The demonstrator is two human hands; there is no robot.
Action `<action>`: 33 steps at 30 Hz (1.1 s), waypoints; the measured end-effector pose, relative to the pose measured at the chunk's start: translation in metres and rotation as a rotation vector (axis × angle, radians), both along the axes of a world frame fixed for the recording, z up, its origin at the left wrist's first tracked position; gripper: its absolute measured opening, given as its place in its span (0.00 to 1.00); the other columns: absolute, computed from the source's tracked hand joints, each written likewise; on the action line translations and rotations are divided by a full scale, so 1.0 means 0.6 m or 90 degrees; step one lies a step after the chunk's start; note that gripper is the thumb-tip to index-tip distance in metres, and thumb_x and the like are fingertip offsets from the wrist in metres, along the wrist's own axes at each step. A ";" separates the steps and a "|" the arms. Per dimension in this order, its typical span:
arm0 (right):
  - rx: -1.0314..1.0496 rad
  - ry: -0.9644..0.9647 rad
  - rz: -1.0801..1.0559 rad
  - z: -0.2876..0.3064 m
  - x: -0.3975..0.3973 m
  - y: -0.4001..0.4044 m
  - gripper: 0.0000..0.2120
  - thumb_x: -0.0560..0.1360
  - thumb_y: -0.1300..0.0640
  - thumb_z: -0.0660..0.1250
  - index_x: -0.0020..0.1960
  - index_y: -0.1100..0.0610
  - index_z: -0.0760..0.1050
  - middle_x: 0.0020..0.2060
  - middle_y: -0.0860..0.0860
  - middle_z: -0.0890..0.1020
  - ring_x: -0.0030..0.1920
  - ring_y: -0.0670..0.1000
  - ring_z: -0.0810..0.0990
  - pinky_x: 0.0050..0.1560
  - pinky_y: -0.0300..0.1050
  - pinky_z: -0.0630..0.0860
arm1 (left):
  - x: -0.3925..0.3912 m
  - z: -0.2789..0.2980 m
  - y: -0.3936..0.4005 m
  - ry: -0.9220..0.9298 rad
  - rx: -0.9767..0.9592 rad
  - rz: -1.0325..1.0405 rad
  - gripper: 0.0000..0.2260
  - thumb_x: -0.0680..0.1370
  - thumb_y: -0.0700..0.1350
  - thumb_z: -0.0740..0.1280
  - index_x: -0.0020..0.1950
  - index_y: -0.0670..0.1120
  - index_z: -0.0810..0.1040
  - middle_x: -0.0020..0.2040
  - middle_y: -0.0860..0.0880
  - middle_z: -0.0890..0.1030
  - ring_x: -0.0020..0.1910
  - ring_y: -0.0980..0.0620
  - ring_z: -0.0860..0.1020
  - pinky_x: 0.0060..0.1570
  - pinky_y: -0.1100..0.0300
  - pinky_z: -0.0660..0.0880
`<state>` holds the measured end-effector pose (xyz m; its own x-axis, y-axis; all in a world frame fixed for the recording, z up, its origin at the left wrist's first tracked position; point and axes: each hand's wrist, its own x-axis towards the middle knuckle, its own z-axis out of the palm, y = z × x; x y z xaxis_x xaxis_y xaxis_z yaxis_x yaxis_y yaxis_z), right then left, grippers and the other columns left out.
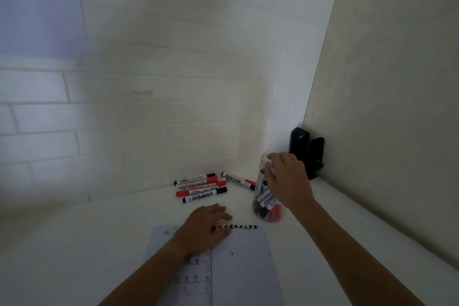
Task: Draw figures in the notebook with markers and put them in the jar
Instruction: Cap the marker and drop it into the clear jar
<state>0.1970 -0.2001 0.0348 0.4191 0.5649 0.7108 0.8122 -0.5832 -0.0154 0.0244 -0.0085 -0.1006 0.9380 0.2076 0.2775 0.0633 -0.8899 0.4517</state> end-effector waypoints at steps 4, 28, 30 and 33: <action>0.103 -0.124 0.139 -0.049 -0.068 0.000 0.10 0.75 0.62 0.65 0.55 0.59 0.79 0.52 0.54 0.81 0.53 0.55 0.77 0.57 0.50 0.75 | -0.002 -0.003 0.000 -0.038 -0.022 0.002 0.22 0.78 0.65 0.60 0.67 0.58 0.77 0.71 0.58 0.73 0.71 0.64 0.64 0.71 0.64 0.60; -0.064 0.179 0.253 -0.244 -0.113 0.013 0.07 0.76 0.56 0.59 0.49 0.51 0.75 0.46 0.46 0.77 0.45 0.48 0.73 0.45 0.41 0.73 | 0.028 0.028 0.089 -0.117 0.016 0.185 0.10 0.73 0.39 0.68 0.48 0.53 0.74 0.47 0.52 0.76 0.43 0.56 0.73 0.42 0.61 0.68; -0.054 0.205 0.263 -0.241 -0.114 0.010 0.09 0.77 0.56 0.59 0.53 0.51 0.76 0.48 0.46 0.77 0.47 0.48 0.74 0.47 0.41 0.73 | 0.024 0.036 0.074 -0.153 -0.001 0.159 0.10 0.72 0.41 0.69 0.50 0.53 0.75 0.45 0.55 0.74 0.42 0.59 0.72 0.41 0.65 0.66; -0.029 0.267 0.257 -0.229 -0.119 0.004 0.19 0.79 0.54 0.58 0.69 0.49 0.73 0.58 0.44 0.77 0.57 0.45 0.74 0.58 0.39 0.73 | 0.016 0.050 0.032 -0.203 -0.026 0.101 0.11 0.73 0.41 0.69 0.54 0.52 0.76 0.44 0.56 0.74 0.43 0.60 0.73 0.40 0.70 0.66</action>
